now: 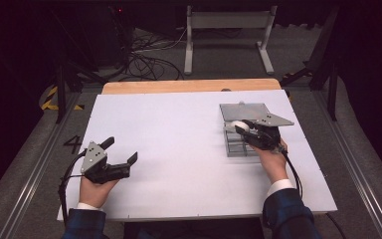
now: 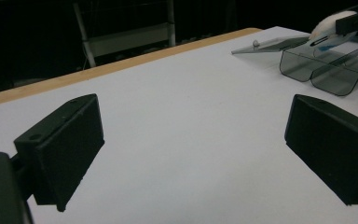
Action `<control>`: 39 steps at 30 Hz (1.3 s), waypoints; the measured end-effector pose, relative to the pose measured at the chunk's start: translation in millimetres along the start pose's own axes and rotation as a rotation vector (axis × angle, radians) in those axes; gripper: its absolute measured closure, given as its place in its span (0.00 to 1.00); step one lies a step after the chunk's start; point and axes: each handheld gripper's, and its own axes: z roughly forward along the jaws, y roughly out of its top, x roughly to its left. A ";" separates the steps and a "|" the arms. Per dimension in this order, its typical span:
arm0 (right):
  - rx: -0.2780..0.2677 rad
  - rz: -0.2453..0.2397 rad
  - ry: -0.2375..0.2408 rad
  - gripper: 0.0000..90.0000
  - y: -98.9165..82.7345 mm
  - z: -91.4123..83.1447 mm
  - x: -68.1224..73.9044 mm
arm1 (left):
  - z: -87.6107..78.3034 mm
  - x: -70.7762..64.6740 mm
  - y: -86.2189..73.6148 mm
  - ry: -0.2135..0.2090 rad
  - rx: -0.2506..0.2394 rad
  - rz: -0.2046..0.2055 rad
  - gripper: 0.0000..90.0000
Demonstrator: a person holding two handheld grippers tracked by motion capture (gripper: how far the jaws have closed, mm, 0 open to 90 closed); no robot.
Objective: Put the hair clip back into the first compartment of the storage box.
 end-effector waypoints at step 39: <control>0.094 0.012 -0.053 0.65 5.6 26.2 3.8 | -0.6 1.0 -0.4 0.000 0.002 0.000 0.06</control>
